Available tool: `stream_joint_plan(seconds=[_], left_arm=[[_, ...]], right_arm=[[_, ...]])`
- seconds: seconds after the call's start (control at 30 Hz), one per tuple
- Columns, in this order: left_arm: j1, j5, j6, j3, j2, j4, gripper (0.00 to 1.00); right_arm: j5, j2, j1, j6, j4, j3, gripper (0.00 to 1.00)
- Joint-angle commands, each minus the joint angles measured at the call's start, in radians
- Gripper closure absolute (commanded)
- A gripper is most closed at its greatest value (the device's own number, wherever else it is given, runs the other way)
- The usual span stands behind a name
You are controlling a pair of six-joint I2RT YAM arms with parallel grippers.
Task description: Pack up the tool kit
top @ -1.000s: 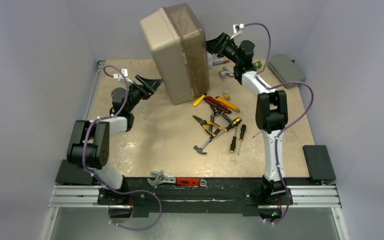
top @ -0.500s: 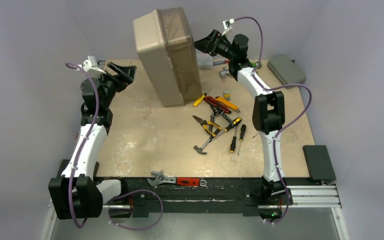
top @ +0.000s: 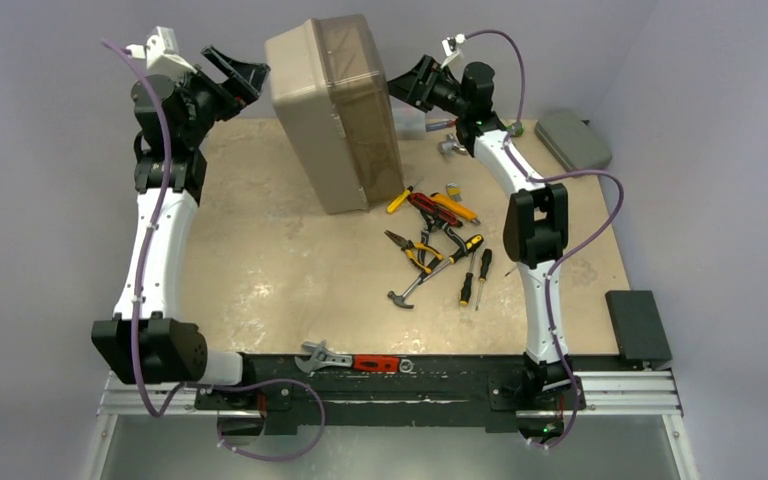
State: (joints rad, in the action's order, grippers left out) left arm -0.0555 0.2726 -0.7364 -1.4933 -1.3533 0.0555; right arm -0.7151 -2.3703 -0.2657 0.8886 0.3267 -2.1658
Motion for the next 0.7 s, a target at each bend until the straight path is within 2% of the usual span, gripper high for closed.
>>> stream_joint_plan(seconds=[0.0,0.13,0.27,0.57,0.67], left_arm=[[0.009,0.128,-0.041,-0.067,-0.118,0.065,0.05],[0.006,0.116,-0.031,-0.090,-0.164,0.122,0.06],[-0.018,0.126,-0.061,-0.037,-0.190,0.100,0.08],[-0.190,0.115,-0.176,0.304,-0.080,-0.032,0.14],[-0.249,0.161,-0.248,0.462,-0.052,-0.210,0.16]], right_arm=[[0.019,0.012,-0.052,-0.052,-0.050,-0.079,0.10],[0.059,0.021,-0.081,-0.114,-0.136,-0.102,0.10],[0.114,0.019,-0.123,-0.197,-0.250,-0.147,0.09],[0.232,0.057,-0.219,-0.347,-0.394,-0.144,0.09],[0.243,0.074,-0.238,-0.354,-0.383,-0.111,0.09]])
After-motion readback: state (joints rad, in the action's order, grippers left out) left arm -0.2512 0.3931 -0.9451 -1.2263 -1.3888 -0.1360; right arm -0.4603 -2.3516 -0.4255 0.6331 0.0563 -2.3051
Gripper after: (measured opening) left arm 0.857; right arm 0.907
